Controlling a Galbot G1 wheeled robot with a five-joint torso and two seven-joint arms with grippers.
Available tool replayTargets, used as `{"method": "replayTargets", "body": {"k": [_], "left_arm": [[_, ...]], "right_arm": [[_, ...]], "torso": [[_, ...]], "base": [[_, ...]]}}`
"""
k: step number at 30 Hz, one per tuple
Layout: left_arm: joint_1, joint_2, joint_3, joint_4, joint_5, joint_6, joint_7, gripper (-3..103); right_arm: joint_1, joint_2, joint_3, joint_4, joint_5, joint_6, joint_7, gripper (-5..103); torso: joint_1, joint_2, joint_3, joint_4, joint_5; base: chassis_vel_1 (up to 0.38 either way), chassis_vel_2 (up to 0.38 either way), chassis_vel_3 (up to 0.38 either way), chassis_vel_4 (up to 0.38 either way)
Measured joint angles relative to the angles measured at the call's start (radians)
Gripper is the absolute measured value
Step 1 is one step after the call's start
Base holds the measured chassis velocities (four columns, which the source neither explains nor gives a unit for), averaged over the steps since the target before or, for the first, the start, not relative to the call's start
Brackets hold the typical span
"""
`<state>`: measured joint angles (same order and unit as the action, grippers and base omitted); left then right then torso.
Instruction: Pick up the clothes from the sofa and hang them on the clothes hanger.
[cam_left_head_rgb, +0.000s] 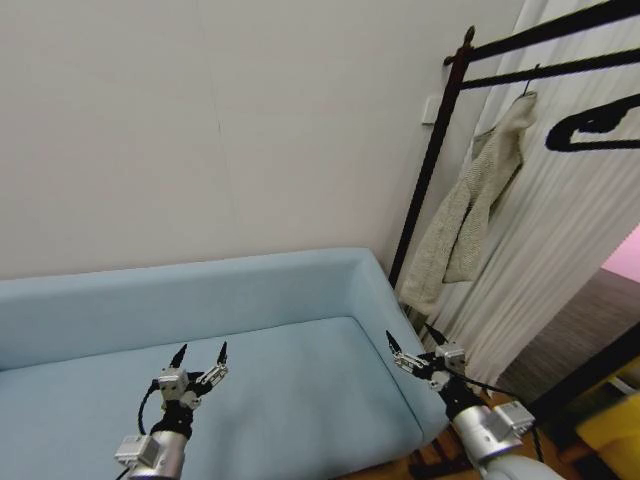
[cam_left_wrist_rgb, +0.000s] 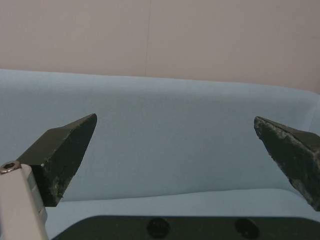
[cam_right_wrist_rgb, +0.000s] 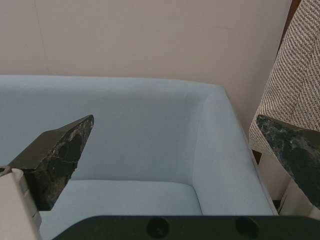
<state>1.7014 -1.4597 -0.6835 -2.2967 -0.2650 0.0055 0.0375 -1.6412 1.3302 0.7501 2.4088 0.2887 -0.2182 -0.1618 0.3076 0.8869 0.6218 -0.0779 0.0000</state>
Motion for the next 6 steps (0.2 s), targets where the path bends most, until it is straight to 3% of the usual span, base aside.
{"method": "replayTargets", "body": {"k": [6], "left_arm": [[0.0, 0.0, 0.0, 0.0, 0.0, 0.0, 0.0, 100]], "right_arm": [[0.0, -0.001, 0.0, 0.0, 0.001, 0.0, 0.0, 100]], "torso": [[0.0, 0.0, 0.0, 0.0, 0.0]], "base": [[0.0, 0.0, 0.0, 0.0]]}}
